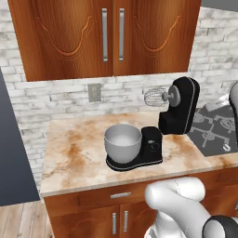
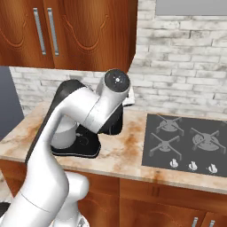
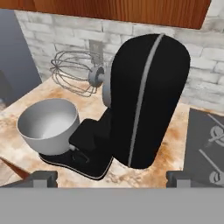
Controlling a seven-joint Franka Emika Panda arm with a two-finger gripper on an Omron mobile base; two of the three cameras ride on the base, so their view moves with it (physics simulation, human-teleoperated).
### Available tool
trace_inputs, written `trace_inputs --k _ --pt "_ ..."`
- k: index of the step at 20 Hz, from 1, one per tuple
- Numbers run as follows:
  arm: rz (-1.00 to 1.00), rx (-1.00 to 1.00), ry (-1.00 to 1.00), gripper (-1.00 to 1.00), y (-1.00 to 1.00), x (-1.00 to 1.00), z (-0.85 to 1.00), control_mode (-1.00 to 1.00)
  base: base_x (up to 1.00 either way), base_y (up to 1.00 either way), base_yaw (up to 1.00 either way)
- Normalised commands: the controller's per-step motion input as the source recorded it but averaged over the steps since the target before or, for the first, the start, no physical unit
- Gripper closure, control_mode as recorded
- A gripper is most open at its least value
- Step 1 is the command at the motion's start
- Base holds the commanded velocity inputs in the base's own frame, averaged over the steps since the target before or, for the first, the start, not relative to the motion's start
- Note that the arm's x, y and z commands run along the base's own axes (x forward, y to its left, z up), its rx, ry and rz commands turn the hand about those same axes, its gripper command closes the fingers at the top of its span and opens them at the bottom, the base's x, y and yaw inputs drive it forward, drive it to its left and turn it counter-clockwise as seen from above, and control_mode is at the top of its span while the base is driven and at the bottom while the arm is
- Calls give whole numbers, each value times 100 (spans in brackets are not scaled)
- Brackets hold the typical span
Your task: Close the stand mixer head.
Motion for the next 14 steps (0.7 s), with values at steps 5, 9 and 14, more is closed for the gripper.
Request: trace_inputs --k 5,9,14 --pt "33 23 -4 -100 -57 41 2 -100 0 0 0" --pt "31 30 0 -100 -12 76 2 -100 0 0 0" --pt "28 4 -9 -100 19 55 -2 -100 0 0 0"
